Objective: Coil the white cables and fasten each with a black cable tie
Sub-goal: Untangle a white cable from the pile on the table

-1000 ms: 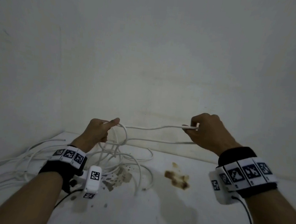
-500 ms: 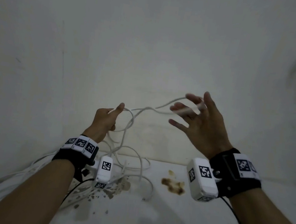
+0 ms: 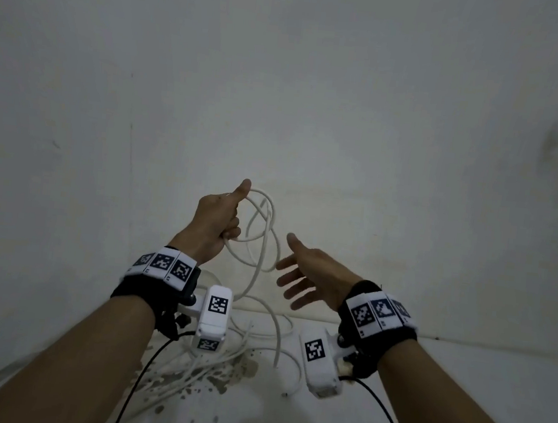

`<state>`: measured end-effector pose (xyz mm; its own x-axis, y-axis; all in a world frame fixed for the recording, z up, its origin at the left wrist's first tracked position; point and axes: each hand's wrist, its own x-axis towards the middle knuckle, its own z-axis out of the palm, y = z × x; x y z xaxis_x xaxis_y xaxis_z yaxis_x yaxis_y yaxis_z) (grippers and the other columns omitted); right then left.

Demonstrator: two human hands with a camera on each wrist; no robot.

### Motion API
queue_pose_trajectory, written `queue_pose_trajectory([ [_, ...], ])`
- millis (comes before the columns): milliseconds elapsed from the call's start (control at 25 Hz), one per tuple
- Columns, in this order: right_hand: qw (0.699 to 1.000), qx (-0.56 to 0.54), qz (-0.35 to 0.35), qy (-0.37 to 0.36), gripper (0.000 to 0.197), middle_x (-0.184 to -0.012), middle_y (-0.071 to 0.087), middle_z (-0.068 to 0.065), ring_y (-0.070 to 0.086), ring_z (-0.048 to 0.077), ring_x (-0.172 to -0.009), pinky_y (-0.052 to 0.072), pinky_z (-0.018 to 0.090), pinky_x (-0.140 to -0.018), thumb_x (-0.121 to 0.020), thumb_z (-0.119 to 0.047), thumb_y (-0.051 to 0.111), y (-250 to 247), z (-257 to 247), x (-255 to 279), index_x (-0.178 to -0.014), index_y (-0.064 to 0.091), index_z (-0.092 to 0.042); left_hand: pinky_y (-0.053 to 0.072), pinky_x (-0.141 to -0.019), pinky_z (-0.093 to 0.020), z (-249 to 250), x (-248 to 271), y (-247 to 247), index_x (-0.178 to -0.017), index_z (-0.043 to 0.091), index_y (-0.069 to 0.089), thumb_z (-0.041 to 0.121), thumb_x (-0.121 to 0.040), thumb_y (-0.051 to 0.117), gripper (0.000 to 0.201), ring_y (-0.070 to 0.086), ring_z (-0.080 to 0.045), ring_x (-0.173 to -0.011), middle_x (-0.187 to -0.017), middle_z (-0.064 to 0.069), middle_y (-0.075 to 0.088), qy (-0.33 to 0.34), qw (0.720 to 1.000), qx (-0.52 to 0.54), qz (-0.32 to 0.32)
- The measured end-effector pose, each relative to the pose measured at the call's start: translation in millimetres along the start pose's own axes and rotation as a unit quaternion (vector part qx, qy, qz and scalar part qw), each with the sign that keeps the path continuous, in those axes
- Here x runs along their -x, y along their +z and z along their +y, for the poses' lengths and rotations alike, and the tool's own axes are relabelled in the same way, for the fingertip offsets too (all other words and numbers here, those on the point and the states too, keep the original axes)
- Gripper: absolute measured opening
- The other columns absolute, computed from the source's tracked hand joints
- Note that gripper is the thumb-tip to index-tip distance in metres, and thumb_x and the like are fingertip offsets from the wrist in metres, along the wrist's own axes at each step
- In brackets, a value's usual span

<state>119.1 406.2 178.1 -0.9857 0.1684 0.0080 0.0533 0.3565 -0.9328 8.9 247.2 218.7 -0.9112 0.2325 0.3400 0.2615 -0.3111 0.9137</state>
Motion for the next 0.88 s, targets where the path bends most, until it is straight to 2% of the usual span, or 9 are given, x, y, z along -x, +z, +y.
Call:
queue_pose_trajectory([
  [80,0.997,-0.065,-0.025,-0.037,0.054,-0.114,0.066,0.013,0.064,0.028,-0.097,0.06,0.042,-0.077,-0.095,-0.059,0.051,7.5,3.8,-9.7,-0.122,0.063,-0.014,0.019,-0.044,-0.025,2.1,2.1,1.9,-0.065,0.023,0.033,0.04,-0.087,0.071,0.047,0.016,-0.012,-0.043,-0.052,0.004,0.017,-0.006,1.0,0.014,-0.012],
  [160,0.996,0.011,-0.018,-0.083,0.04,-0.117,0.066,0.009,0.062,0.024,-0.102,0.059,0.04,-0.082,-0.093,-0.045,0.063,18.7,1.9,-15.9,-0.123,0.065,-0.019,0.018,-0.045,-0.025,4.1,3.0,5.8,-0.065,0.022,0.036,0.04,-0.088,0.07,0.045,0.016,-0.011,-0.043,-0.051,0.005,0.018,-0.005,1.0,0.02,-0.019],
  [320,0.972,0.201,0.068,-0.099,0.02,-0.104,0.072,0.007,0.069,0.021,-0.084,0.059,0.032,-0.064,-0.096,-0.031,0.061,18.2,-8.3,-20.5,-0.108,0.072,-0.02,0.025,-0.045,-0.026,4.6,-0.8,4.6,-0.065,0.021,0.037,0.044,-0.087,0.07,0.046,0.019,-0.013,-0.045,-0.053,0.004,0.017,0.04,0.998,-0.048,-0.016],
  [440,0.965,0.109,0.199,-0.129,0.02,-0.082,0.072,0.014,0.07,0.027,-0.062,0.058,0.035,-0.057,-0.099,-0.023,0.052,-5.1,-25.7,-14.8,-0.091,0.065,-0.01,0.034,-0.045,-0.023,-7.0,-5.1,-9.1,-0.058,0.02,0.034,0.048,-0.085,0.07,0.053,0.025,-0.015,-0.046,-0.052,0.003,0.022,0.101,0.977,-0.186,-0.002],
  [560,0.938,-0.104,0.291,-0.155,0.033,-0.071,0.052,0.009,0.051,0.022,-0.05,0.053,0.029,-0.042,-0.104,-0.031,0.046,-26.6,-55.1,-11.4,-0.089,0.06,-0.005,0.035,-0.048,-0.024,-27.2,-4.8,-20.2,-0.056,0.02,0.033,0.048,-0.085,0.07,0.055,0.027,-0.016,-0.047,-0.052,0.0,0.024,0.093,0.975,-0.201,-0.003],
  [640,0.921,-0.238,0.278,-0.133,0.035,-0.066,0.04,0.004,0.036,0.016,-0.049,0.04,0.02,-0.035,-0.105,-0.034,0.044,-33.5,-74.5,-9.4,-0.086,0.06,-0.009,0.035,-0.05,-0.024,-36.0,0.2,-18.3,-0.057,0.02,0.035,0.052,-0.082,0.07,0.054,0.029,-0.014,-0.044,-0.048,0.004,0.026,0.068,0.979,-0.191,-0.03],
  [680,0.927,-0.246,0.255,-0.125,0.037,-0.063,0.037,0.002,0.031,0.015,-0.049,0.033,0.018,-0.035,-0.104,-0.035,0.044,-33.8,-80.0,-8.9,-0.083,0.061,-0.01,0.034,-0.049,-0.024,-40.2,4.7,-15.1,-0.058,0.02,0.038,0.055,-0.08,0.071,0.053,0.031,-0.012,-0.044,-0.047,0.006,0.029,0.059,0.975,-0.205,-0.058],
  [760,0.956,-0.17,0.208,-0.121,0.039,-0.064,0.036,0.001,0.029,0.014,-0.05,0.029,0.018,-0.038,-0.103,-0.038,0.045,-29.0,-82.1,-11.8,-0.081,0.063,-0.012,0.034,-0.047,-0.022,-52.0,15.8,-9.0,-0.059,0.019,0.044,0.059,-0.072,0.075,0.052,0.034,-0.01,-0.045,-0.047,0.008,0.034,0.051,0.952,-0.27,-0.132],
  [880,0.982,-0.053,0.163,-0.076,0.041,-0.074,0.043,0.004,0.032,0.015,-0.057,0.033,0.023,-0.044,-0.103,-0.043,0.043,-21.1,-75.6,-19.5,-0.088,0.065,-0.013,0.032,-0.048,-0.024,-71.1,27.5,-11.3,-0.056,0.021,0.038,0.056,-0.064,0.082,0.057,0.031,-0.012,-0.049,-0.052,0.004,0.033,0.029,0.933,-0.3,-0.195],
])
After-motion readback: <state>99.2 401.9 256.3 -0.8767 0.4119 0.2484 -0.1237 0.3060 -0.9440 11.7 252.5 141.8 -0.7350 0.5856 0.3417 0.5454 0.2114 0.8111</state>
